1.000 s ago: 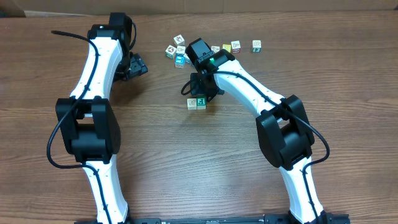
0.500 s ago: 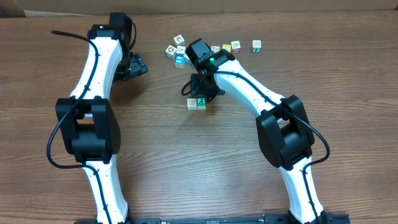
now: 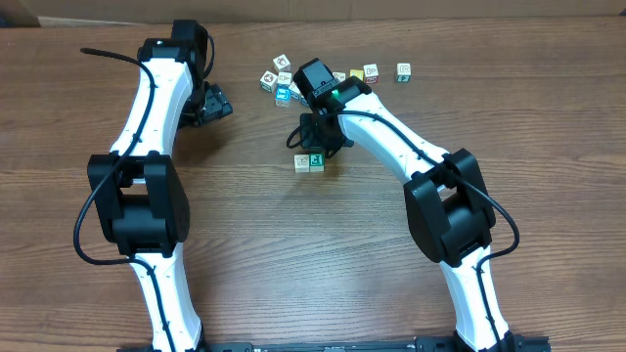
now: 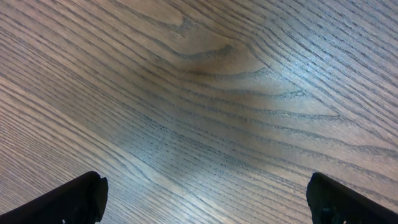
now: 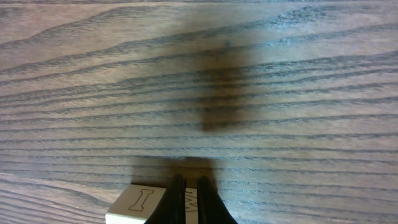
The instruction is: Form a horizontal line
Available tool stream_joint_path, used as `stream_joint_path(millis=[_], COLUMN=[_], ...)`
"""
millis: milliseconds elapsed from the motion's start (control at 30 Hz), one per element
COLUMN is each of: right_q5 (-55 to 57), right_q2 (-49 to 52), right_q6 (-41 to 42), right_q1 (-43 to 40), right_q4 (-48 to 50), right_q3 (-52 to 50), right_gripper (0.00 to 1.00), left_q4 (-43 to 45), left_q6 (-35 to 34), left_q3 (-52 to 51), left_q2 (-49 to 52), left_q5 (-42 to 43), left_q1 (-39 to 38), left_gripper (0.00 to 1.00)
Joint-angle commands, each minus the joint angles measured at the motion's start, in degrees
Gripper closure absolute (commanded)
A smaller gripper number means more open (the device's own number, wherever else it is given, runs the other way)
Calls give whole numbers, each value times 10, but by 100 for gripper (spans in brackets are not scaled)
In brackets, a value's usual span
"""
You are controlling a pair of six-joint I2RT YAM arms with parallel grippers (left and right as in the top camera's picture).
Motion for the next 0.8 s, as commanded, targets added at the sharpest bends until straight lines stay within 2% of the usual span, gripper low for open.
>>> stream_joint_path(millis=[0, 767], right_q5=[12, 24], right_q2=[0, 1], right_q6=[-13, -27], right_q1=[0, 3], right_q4=[2, 47], right_q3=[19, -21], right_gripper=[96, 96], left_q4=[-1, -1], left_q6=[2, 2], left_q3=[12, 12], left_q2=[-12, -12], left_q5=[-6, -6], left_q1=[1, 1], left_gripper=[0, 0])
